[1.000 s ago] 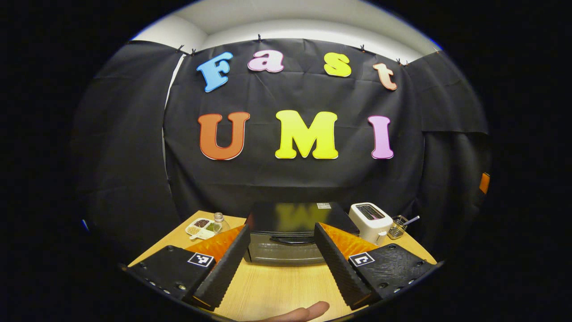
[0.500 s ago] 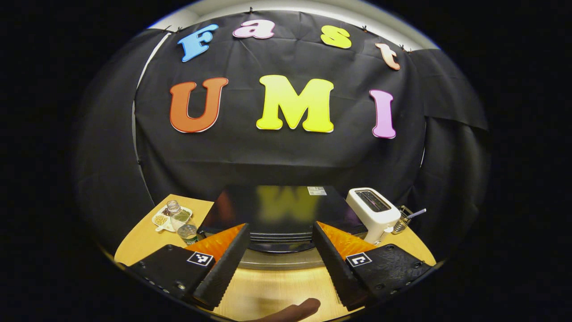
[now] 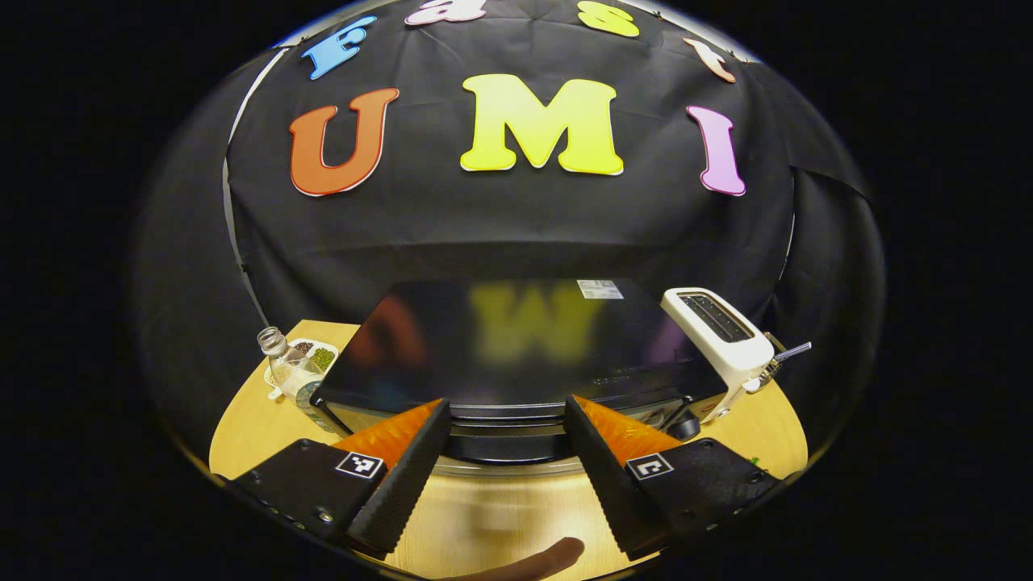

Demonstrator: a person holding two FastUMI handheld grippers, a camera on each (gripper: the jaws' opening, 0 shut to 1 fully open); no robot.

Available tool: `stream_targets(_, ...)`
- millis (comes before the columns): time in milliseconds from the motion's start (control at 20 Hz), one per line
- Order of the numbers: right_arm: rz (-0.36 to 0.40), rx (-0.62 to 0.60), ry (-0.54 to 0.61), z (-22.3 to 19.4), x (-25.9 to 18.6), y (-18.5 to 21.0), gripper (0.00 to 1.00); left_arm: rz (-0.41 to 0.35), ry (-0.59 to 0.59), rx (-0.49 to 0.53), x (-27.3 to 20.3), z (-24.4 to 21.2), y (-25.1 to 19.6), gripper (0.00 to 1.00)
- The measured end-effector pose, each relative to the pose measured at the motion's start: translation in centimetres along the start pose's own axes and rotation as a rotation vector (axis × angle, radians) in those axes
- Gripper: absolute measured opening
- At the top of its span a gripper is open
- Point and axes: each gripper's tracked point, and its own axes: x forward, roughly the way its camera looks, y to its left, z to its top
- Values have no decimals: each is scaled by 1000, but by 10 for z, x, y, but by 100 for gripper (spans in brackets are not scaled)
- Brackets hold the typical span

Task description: Open the electric oven with the left hand, put the food in, and close the electric oven.

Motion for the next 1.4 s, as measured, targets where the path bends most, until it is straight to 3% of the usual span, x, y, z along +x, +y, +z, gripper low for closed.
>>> stream_targets(50, 12, 6, -3, -1, 0, 0, 100, -9, 12, 5, -3, -1, -1, 95)
stream_targets(100, 23, 12, -7, 0, 0, 3, 91, -3, 24, 11, -2, -4, -1, 96)
stream_targets(150, 26, 15, -3, -1, 1, 2, 90, -1, 22, 9, -2, -3, -2, 98)
stream_targets(200, 30, 15, 0, -4, 3, 2, 100, 0, 31, 4, -5, -3, -2, 98)
stream_targets(450, 36, 14, 4, -3, -4, 4, 100, -8, 31, 13, -23, -15, -3, 98)
stream_targets(850, 42, -37, 15, -6, -17, 15, 100, -13, 9, 9, -70, -71, -5, 97)
stream_targets(1400, 80, -57, 65, -30, -16, 41, 100, 7, -41, 19, -90, -134, -5, 97)
